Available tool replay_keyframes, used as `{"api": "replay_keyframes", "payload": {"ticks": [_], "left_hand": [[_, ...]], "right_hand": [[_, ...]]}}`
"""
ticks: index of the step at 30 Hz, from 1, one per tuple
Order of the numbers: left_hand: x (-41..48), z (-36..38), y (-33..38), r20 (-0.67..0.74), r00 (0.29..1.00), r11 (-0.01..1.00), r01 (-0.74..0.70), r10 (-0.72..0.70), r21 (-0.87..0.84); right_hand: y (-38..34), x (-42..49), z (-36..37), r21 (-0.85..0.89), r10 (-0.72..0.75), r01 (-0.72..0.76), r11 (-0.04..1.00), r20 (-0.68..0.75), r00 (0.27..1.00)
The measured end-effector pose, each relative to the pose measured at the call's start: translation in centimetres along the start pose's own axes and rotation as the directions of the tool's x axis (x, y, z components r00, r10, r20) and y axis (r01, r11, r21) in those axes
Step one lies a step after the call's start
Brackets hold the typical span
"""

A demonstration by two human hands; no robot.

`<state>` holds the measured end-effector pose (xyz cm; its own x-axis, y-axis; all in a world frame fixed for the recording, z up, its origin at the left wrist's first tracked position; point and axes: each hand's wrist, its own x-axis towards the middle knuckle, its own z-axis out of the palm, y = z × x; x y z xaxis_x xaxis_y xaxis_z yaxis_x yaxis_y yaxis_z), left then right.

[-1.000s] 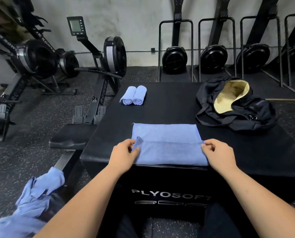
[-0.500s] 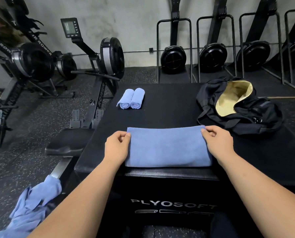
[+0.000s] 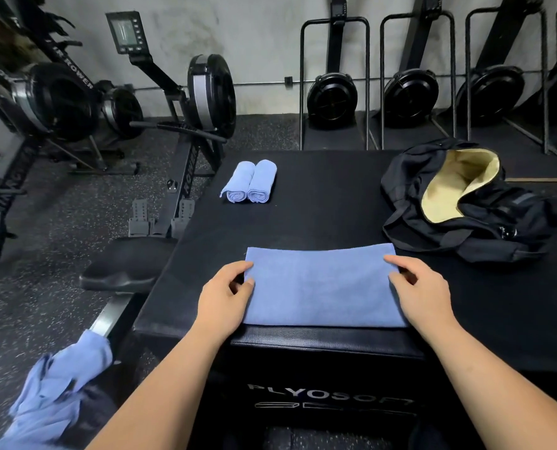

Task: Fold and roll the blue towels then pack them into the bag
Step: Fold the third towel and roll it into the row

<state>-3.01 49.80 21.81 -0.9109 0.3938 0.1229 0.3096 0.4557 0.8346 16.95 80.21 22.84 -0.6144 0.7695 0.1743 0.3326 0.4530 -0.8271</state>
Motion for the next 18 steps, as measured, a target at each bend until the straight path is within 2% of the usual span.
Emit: {"api": "replay_keyframes", "payload": {"ticks": [7,15,18], "left_hand": [[0.1,0.4,0.6,0.035,0.999,0.994,-0.041,0.038,0.098],[0.2,0.7,0.2,0.115,0.992,0.988,-0.071,0.055,0.139],[0.3,0.8,0.0,0.104,0.993,0.985,-0.071,0.055,0.156]], "right_hand": [[0.2,0.1,0.6,-0.064,-0.026,0.025,0.998,-0.010,1.000],[0.7,-0.1,1.2,-0.116,-0.096,0.089,0.989,-0.050,0.994],[0.8,-0.3,1.5,-0.142,-0.089,0.080,0.987,-0.056,0.994]]}}
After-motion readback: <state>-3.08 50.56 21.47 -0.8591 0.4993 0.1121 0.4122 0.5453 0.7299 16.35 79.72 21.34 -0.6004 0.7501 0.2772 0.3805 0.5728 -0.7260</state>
